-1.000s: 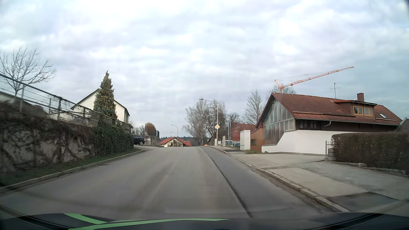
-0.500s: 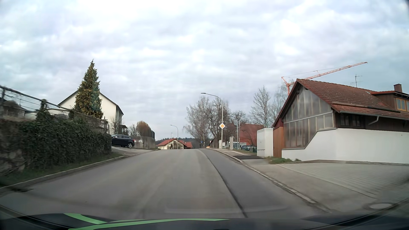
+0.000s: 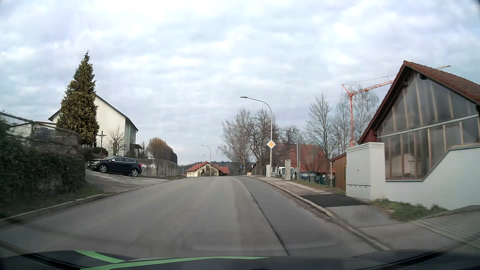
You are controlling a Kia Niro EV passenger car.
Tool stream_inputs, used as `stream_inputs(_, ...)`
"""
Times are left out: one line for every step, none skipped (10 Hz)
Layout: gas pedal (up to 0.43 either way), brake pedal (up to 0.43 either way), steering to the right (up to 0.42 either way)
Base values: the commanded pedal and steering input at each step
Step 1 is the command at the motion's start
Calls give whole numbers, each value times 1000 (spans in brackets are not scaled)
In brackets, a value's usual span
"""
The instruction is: Follow the waypoints while adhering to traffic rules and regulations
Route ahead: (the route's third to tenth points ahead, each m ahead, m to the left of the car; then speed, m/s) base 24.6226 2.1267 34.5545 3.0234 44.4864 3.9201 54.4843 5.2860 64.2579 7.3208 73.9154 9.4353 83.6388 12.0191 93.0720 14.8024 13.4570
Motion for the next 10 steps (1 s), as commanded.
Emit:
stream_inputs(177,0,-11)
stream_inputs(177,0,-11)
stream_inputs(177,0,-11)
stream_inputs(169,0,-11)
stream_inputs(157,0,-11)
stream_inputs(150,0,-11)
stream_inputs(150,0,-11)
stream_inputs(150,0,-11)
stream_inputs(150,0,-11)
stream_inputs(150,0,-11)
